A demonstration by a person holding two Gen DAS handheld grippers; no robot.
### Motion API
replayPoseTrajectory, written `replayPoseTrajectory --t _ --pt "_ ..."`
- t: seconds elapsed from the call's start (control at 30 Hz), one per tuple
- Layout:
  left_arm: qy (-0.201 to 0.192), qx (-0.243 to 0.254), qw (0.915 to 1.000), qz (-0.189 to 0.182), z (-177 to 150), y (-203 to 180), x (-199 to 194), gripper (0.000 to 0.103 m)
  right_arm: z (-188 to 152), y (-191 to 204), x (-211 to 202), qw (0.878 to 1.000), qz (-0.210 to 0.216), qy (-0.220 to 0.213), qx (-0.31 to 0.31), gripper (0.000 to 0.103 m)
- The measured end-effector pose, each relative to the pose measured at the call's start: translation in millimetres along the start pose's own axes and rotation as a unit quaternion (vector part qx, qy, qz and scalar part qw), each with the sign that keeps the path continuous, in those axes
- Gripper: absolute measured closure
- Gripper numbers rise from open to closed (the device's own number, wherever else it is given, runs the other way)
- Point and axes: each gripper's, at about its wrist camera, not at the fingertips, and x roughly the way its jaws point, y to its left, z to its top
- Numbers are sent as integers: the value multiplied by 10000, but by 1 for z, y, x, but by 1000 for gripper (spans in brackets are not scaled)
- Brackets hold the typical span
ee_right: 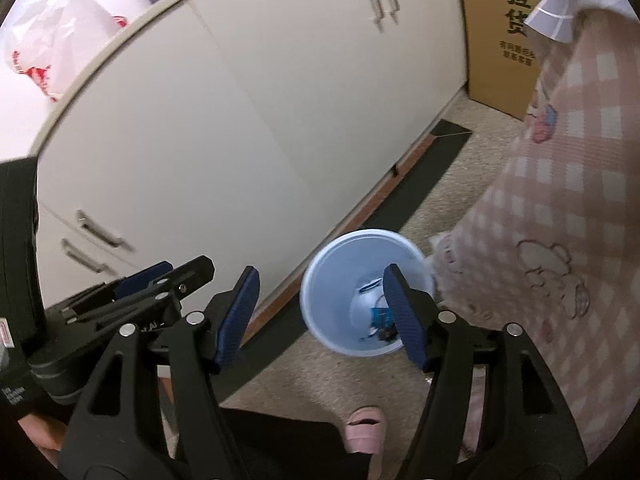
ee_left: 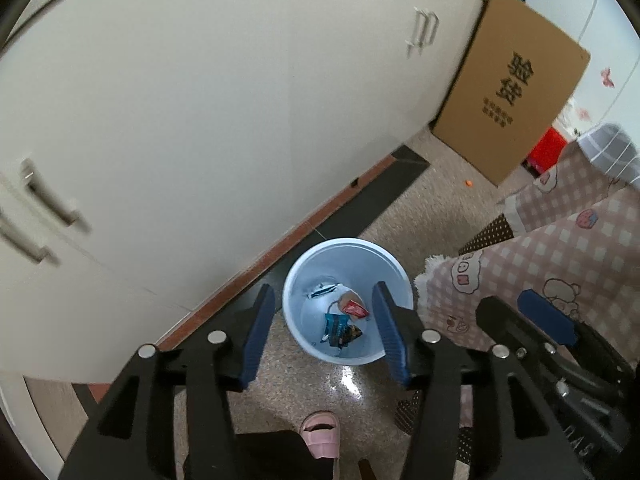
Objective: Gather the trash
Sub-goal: 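Swing both open tools back over the table toward the remaining trash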
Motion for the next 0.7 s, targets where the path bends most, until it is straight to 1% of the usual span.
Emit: replayPoseTrajectory --t 0.03,0.13,0.23,0.33,0.43,0.5,0.63,0.7 --pt "-49 -57 10000 11 -2 5 -8 52 -1 8 -5 9999 141 40 -7 39" --pt "-338 -218 9992 78 -6 21 -42 51 -1 27 -17 9992 376 35 -96 39" --pt "-629 -319 9974 111 -6 30 -76 46 2 46 -40 9978 619 -80 -222 38" --pt "-882 -301 9956 97 -3 30 -103 46 5 59 -65 9965 735 -231 -337 37" --pt "-1153 -274 9929 42 0 21 -133 43 6 64 -93 9950 812 -372 -439 37" --pt "-1305 -239 9911 -67 1 12 -150 42 8 62 -108 9944 805 -504 -473 36" --pt "-1519 -22 9881 -226 4 -20 -176 39 11 50 -144 9928 741 -814 -482 36" --pt "-1573 80 9872 -235 7 -37 -184 38 10 41 -164 9918 608 -1010 -496 35"
